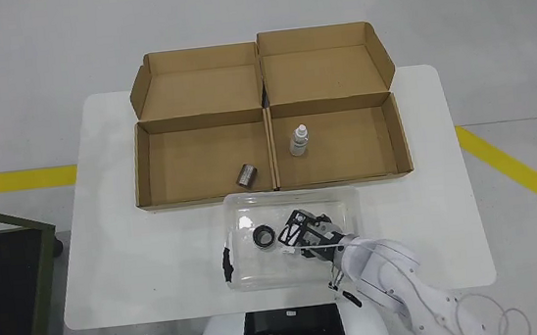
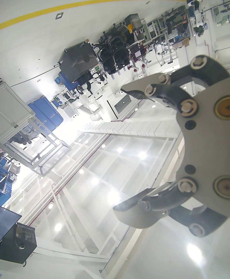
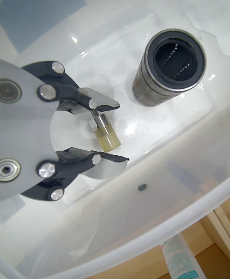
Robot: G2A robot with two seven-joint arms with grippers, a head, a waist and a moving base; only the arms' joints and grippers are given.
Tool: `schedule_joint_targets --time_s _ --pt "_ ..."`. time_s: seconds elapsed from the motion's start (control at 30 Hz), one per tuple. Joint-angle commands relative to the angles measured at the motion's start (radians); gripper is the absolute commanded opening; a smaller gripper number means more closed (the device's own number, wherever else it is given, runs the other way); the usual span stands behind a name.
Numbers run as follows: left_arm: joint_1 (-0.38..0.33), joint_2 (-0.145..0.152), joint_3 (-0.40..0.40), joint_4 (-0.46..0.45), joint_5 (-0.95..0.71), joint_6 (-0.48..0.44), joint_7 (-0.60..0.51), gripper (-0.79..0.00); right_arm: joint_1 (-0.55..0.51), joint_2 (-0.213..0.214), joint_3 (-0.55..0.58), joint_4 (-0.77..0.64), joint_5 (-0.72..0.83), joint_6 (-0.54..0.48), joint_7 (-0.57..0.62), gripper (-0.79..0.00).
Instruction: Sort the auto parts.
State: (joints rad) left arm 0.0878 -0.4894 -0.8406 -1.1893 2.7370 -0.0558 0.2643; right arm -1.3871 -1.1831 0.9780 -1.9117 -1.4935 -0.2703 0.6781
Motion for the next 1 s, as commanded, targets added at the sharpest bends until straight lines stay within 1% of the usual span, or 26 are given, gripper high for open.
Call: schedule_joint_targets --time_s 0.0,0.13,0.17,0.27,0.47,0.57,0.63,0.7,0.97 --pt "0.0 0.0 0.0 0.0 0.0 0.0 0.0 0.0 -0.006 -0.001 0.004 -0.001 0.006 0.02 0.002 -0.434" --pt "0.0 0.0 0.0 0.0 0.0 0.0 0.0 0.0 -0.01 -0.003 0.008 0.003 0.009 0.034 0.007 -0.462" --pt "0.0 0.0 0.0 0.0 0.0 0.0 0.0 0.0 -0.01 -0.003 0.008 0.003 0.01 0.036 0.009 -0.483" --pt "0.0 0.0 0.0 0.0 0.0 0.0 0.0 0.0 -0.006 -0.005 0.003 0.007 0.011 0.031 0.011 -0.517" --pt "0.0 0.0 0.0 0.0 0.0 0.0 0.0 0.0 0.009 -0.009 -0.007 0.014 0.005 0.016 0.018 -0.557" --pt "0.0 0.0 0.0 0.0 0.0 0.0 0.0 0.0 0.012 -0.01 -0.007 0.015 0.0 0.006 0.022 -0.634" --pt "0.0 0.0 0.0 0.0 0.0 0.0 0.0 0.0 0.012 -0.01 -0.006 0.016 0.0 0.002 0.024 -0.73" --pt "0.0 0.0 0.0 0.0 0.0 0.0 0.0 0.0 0.012 -0.01 -0.006 0.016 -0.002 -0.004 0.022 -0.785" --pt "0.0 0.0 0.0 0.0 0.0 0.0 0.0 0.0 0.015 -0.007 0.003 -0.007 -0.032 -0.048 -0.02 -0.785"
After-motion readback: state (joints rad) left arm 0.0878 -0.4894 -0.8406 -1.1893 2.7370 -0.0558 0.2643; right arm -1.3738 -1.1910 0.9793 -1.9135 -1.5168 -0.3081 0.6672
